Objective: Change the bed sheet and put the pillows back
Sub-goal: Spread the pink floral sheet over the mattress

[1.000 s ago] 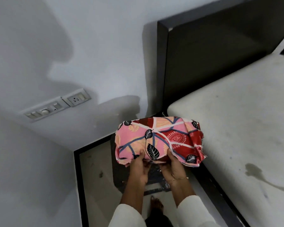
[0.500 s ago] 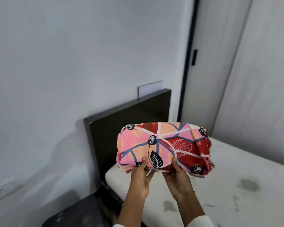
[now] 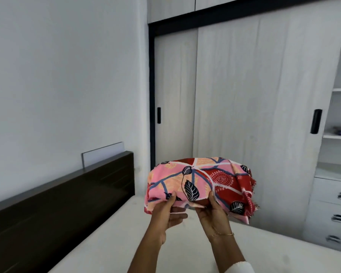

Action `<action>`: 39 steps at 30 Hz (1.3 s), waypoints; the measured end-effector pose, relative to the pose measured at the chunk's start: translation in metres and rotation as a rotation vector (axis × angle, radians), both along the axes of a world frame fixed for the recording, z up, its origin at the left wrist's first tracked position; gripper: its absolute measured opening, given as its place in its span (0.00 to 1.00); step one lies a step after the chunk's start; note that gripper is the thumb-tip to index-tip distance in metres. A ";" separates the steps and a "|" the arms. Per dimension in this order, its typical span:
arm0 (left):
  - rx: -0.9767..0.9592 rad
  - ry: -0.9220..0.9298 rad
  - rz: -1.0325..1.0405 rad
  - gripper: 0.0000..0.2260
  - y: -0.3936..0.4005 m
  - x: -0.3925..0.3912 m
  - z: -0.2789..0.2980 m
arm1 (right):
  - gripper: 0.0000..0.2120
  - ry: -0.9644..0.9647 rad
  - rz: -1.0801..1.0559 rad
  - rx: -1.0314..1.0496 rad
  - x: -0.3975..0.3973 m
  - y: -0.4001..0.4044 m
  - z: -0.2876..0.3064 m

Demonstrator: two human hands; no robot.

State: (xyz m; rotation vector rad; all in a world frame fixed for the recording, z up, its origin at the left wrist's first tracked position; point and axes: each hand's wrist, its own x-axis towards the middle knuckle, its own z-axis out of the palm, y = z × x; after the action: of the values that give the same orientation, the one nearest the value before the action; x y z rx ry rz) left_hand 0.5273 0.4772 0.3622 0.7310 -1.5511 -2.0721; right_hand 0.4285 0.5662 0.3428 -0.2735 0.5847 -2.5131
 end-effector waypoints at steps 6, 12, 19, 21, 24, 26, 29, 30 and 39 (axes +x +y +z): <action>0.021 -0.094 0.002 0.20 0.013 -0.068 0.020 | 0.10 0.004 -0.041 -0.015 -0.059 0.015 0.016; 0.264 0.086 -0.108 0.12 0.016 -0.120 0.027 | 0.09 -0.060 -0.097 0.003 -0.101 0.007 0.014; -0.123 -0.073 -0.102 0.13 -0.018 -0.167 0.031 | 0.11 0.002 -0.153 0.078 -0.148 -0.001 0.014; -0.239 -0.014 -0.137 0.13 -0.025 -0.178 0.033 | 0.13 0.046 -0.191 0.125 -0.157 -0.003 0.013; -0.313 0.107 -0.148 0.13 -0.030 -0.194 0.032 | 0.17 0.068 -0.279 0.186 -0.166 -0.010 0.013; -0.366 0.135 -0.154 0.14 -0.031 -0.203 0.033 | 0.16 0.033 -0.307 0.233 -0.170 -0.012 0.014; -0.386 0.133 -0.166 0.13 -0.035 -0.219 0.035 | 0.13 0.012 -0.337 0.247 -0.177 -0.011 0.015; -0.383 0.133 -0.169 0.12 -0.036 -0.223 0.036 | 0.11 0.030 -0.344 0.275 -0.179 -0.010 0.017; -0.687 -0.038 -0.168 0.12 -0.060 -0.249 0.044 | 0.06 0.271 -0.391 0.640 -0.197 0.007 0.049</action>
State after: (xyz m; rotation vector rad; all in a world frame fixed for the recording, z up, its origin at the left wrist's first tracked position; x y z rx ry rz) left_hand 0.2787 0.4174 0.4064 0.3884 -2.2200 -1.4573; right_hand 0.2310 0.5727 0.3916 -0.2729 1.6376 -2.4905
